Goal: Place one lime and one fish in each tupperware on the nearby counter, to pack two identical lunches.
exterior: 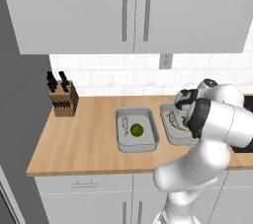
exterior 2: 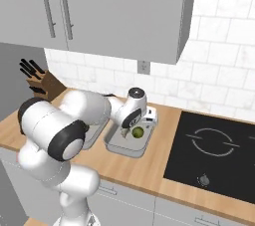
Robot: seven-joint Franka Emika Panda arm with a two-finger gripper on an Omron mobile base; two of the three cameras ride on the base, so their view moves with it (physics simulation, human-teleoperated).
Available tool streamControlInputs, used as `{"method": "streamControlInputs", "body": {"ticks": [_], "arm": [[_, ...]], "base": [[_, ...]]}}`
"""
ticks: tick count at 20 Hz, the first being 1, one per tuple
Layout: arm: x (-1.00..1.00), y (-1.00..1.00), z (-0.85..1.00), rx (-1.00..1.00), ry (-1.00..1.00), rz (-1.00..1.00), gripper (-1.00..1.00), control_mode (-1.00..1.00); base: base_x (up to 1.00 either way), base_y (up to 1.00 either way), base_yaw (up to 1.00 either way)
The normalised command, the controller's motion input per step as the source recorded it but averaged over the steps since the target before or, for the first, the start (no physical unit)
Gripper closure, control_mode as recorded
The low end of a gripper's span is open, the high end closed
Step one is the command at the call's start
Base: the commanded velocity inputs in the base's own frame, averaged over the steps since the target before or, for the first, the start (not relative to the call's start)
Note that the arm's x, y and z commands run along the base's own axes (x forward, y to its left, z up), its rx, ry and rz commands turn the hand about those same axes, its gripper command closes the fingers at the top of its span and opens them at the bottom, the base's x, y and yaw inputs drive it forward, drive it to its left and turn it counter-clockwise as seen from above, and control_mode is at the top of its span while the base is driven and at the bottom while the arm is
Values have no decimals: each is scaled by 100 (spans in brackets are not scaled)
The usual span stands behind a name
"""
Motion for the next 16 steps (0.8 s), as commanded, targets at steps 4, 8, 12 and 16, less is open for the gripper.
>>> {"method": "streamControlInputs", "body": {"ticks": [4,8,12,16], "arm": [[-61,15,65,0,-14,0,-100,-100],[-74,30,58,0,-22,0,-100,-100],[-77,39,64,0,-17,0,-100,-100],[-72,40,73,0,-1,0,-100,-100]], "base": [[0,0,0],[0,0,0],[0,0,0],[0,0,0]]}}
